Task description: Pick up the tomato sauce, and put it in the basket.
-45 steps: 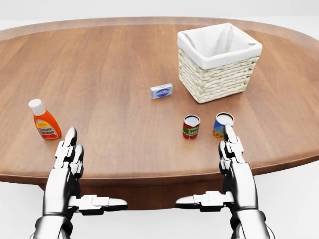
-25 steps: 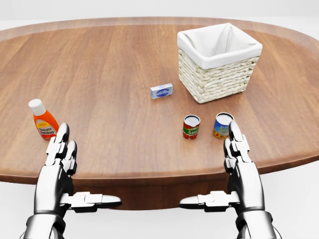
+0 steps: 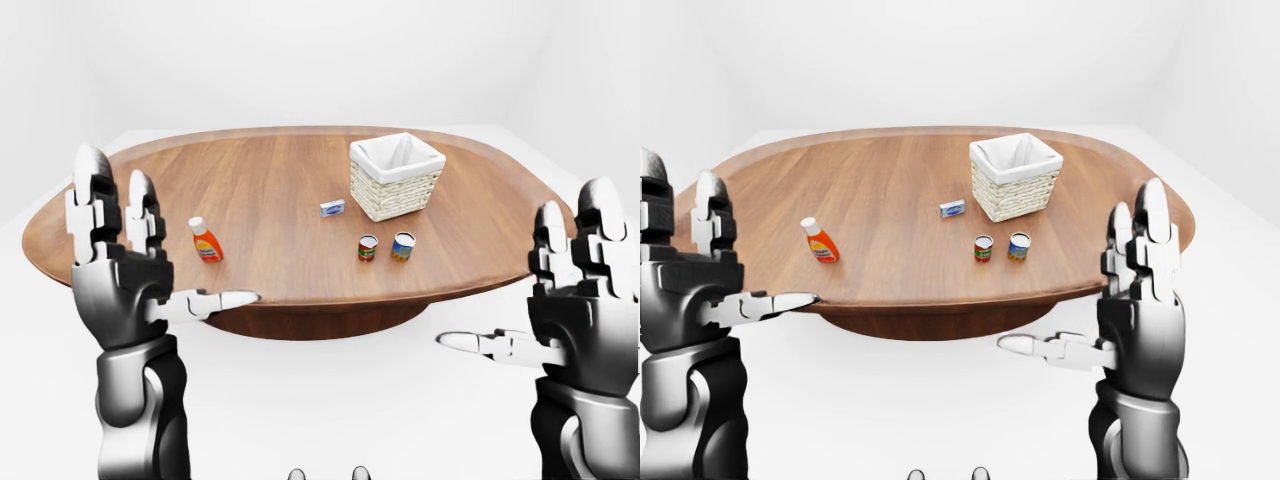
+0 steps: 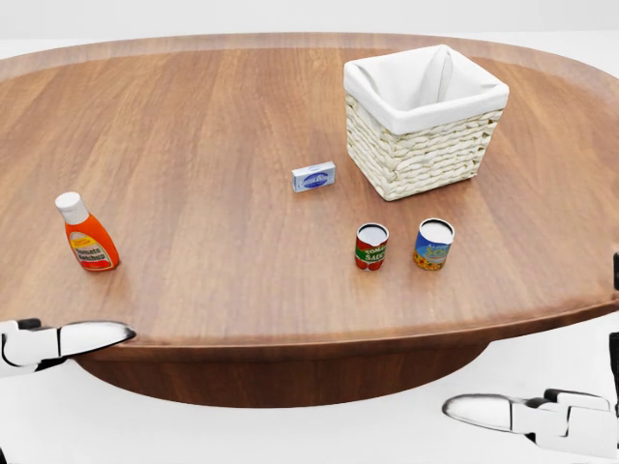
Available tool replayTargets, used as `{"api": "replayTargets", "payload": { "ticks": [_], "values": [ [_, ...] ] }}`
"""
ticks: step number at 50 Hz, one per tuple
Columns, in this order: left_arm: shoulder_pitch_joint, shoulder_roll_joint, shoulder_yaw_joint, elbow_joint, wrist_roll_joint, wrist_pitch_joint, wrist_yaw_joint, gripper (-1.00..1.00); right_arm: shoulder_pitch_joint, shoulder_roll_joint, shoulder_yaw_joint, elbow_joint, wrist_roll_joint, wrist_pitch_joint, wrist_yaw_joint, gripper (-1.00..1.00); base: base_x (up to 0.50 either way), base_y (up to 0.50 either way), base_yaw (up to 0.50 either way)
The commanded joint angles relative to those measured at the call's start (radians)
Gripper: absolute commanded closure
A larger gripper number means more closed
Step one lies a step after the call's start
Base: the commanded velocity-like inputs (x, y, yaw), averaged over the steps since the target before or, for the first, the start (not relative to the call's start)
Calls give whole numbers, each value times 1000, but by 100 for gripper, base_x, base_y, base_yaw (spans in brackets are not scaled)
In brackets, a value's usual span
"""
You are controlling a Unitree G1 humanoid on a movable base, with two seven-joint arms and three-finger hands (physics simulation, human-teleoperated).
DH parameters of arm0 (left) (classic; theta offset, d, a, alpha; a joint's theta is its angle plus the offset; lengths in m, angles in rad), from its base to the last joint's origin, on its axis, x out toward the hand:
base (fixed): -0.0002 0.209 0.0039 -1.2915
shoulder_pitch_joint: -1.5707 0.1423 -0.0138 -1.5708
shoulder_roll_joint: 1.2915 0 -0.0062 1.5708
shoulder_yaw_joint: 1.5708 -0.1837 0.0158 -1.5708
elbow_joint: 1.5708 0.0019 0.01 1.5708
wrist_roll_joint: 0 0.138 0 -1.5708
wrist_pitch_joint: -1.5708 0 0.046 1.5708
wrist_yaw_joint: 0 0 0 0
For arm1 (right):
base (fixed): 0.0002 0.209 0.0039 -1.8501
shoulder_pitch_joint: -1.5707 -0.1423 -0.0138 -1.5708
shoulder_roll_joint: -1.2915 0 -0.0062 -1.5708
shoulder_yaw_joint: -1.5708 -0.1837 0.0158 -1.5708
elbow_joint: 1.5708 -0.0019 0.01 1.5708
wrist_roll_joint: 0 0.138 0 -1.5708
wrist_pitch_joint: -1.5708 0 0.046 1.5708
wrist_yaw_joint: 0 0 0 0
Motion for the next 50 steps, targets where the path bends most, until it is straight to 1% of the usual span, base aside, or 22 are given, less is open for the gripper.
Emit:
{"api": "replayTargets", "payload": {
  "ticks": [1,2,3,7,12,13,14,17,23,25,29,34,36,40,44,50],
  "values": [
    [-39,28,71,-114,-69,0,51,-100,248,-435,-193,-164,422,-1,-382,-100,0,0,0],
    [-63,40,106,-141,-94,0,71,-100,289,-463,-238,-164,462,-43,-402,-100,0,0,0],
    [-68,46,116,-151,-108,0,79,-100,307,-484,-247,-165,472,-64,-418,-100,0,0,0],
    [-66,54,123,-150,-121,0,93,-100,331,-506,-239,-165,468,-103,-437,-100,0,0,0],
    [-65,61,125,-147,-131,0,101,-100,335,-513,-237,-165,470,-112,-444,-100,0,0,0],
    [-67,62,132,-141,-136,0,103,-100,335,-528,-231,-165,472,-116,-455,-100,0,0,0],
    [-62,63,125,-133,-122,0,102,-100,334,-533,-222,-165,467,-118,-460,-100,0,0,0],
    [-51,56,112,-131,-112,0,98,-100,322,-537,-208,-165,462,-106,-466,-100,0,0,0],
    [-53,55,114,-124,-111,0,97,-100,318,-539,-207,-165,468,-101,-466,-100,0,0,0],
    [-53,56,114,-125,-110,0,97,-100,308,-539,-199,-165,465,-90,-466,-100,0,0,0],
    [-54,56,115,-125,-108,0,97,-100,307,-525,-197,-165,460,-89,-453,-100,0,0,0],
    [-50,54,112,-113,-102,0,93,-100,301,-471,-196,-165,437,-78,-403,-100,0,-19,0],
    [-49,53,112,-113,-101,0,93,-100,298,-459,-197,-165,434,-74,-392,-100,0,-21,0],
    [-43,50,104,-123,-97,0,93,-100,287,-428,-192,-165,416,-58,-364,-100,0,-21,0],
    [-45,48,106,-122,-96,0,90,-100,306,-435,-196,-165,423,-82,-363,-100,0,-21,0],
    [-45,48,105,-120,-93,0,90,-100,305,-443,-187,-165,421,-85,-368,-100,0,-22,0]
  ]
}}
